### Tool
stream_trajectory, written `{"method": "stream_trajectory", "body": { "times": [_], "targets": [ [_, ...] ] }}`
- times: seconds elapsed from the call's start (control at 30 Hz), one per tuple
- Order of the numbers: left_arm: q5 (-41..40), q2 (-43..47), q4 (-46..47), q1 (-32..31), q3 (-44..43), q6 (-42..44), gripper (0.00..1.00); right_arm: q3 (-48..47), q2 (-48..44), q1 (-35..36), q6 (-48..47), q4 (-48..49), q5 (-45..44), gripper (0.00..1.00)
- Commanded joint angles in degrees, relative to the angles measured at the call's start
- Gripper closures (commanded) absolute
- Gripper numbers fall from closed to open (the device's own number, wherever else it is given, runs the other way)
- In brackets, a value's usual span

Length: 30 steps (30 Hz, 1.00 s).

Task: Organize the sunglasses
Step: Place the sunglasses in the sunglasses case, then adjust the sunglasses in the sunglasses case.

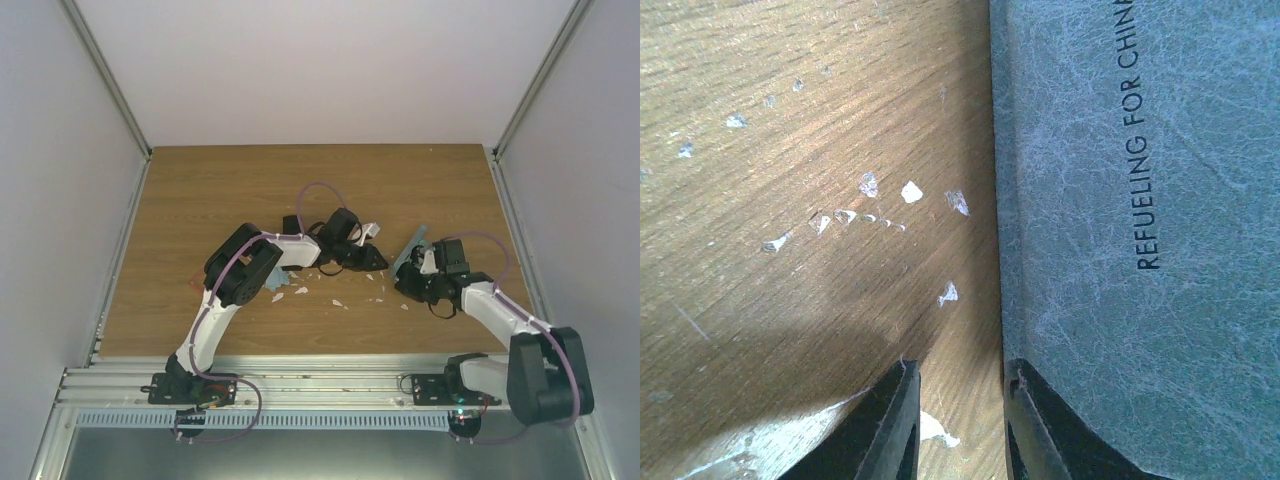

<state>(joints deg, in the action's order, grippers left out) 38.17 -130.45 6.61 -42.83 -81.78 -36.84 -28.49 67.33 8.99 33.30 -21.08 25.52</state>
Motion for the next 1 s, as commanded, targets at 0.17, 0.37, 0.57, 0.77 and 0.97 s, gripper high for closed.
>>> {"method": "stream_trajectory", "body": {
  "times": [0.17,0.37,0.57,0.77,0.97],
  "targets": [
    [-3.3,0.7,-5.3,-0.1,1.1,0.8,0.74,-1.4,4.9,0.9,2.0,3.6,-5.3,0.95],
    [-3.2,0.8,-5.4,-0.1,1.0,0.9,0.74,-1.7,3.4,0.8,4.3,2.4,-10.3,0.96],
    [-3.3,1.1,-5.7,-0.1,1.1,1.0,0.74,-2.2,3.7,0.8,5.8,0.9,-13.0,0.98],
    [-4.5,2.4,-6.2,-0.1,1.0,1.5,0.74,-2.7,1.2,0.8,4.5,-2.2,-12.3,0.98],
    [-7.9,4.4,-9.1,-0.1,-0.6,2.5,0.74,-3.1,-7.1,0.2,3.9,-7.3,-15.5,0.94]
  ]
}}
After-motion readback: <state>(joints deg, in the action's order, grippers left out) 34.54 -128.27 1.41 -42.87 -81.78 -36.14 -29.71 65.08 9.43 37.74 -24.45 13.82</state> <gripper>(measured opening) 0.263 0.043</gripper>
